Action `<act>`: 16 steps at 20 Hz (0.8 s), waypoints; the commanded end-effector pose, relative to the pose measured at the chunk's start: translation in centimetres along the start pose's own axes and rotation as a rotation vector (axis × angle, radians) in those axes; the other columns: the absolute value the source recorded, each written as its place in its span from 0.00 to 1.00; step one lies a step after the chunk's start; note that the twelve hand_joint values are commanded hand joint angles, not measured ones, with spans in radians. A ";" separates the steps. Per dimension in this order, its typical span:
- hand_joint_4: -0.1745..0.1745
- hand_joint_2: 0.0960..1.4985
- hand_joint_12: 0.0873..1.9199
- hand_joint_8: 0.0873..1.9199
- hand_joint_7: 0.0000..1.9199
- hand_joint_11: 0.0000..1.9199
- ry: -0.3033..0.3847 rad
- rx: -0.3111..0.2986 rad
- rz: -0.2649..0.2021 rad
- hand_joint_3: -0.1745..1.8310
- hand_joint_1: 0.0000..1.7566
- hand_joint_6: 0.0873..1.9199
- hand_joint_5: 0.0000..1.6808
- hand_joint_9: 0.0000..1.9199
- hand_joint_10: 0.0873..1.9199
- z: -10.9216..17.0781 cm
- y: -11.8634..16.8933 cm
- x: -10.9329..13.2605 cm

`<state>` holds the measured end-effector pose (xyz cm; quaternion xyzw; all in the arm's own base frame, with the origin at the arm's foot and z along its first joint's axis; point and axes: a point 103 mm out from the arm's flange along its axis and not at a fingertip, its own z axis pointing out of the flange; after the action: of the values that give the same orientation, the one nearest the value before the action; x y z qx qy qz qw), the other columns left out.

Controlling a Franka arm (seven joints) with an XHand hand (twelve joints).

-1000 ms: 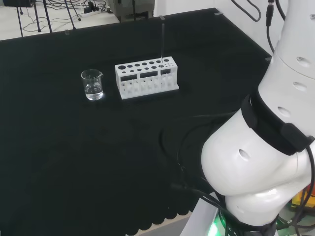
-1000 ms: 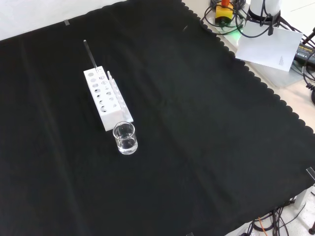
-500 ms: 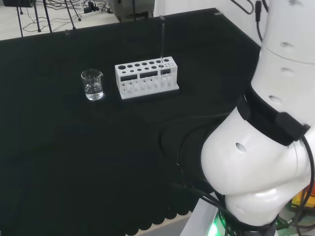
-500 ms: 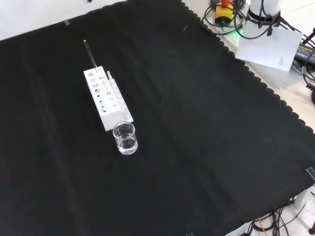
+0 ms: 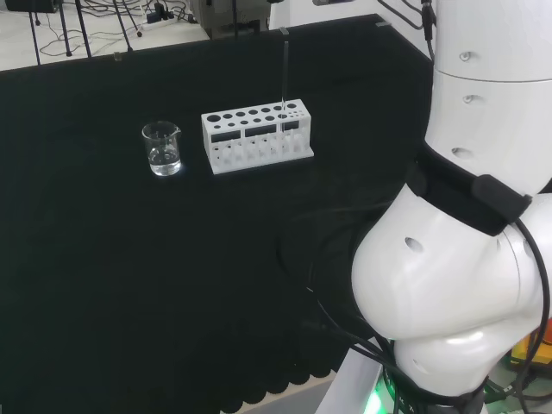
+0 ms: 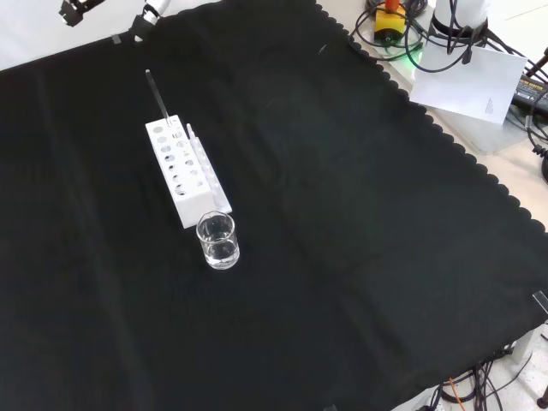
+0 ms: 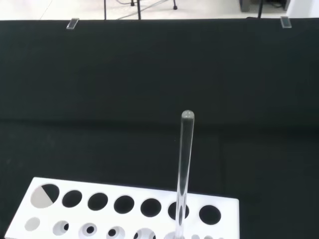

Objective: Take the glass rod from the white test tube rack.

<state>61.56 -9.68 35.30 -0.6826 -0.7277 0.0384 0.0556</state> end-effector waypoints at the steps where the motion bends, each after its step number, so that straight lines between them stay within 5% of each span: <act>1: 0.22 0.71 0.63 0.37 0.00 0.00 0.020 0.033 0.005 0.00 0.41 0.00 0.17 0.05 0.48 2.0 -0.8 -0.3; 11: 0.25 0.72 0.63 0.43 0.00 0.00 0.032 0.065 -0.003 0.00 0.40 0.00 0.25 0.06 0.48 4.0 -3.1 -0.5; 16: 0.25 0.75 0.66 0.46 0.09 0.00 0.046 0.096 -0.016 0.00 0.36 0.00 0.27 0.13 0.46 5.5 -2.6 -1.8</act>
<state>57.91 -10.17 31.21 -0.6804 -0.7243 0.0576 0.0956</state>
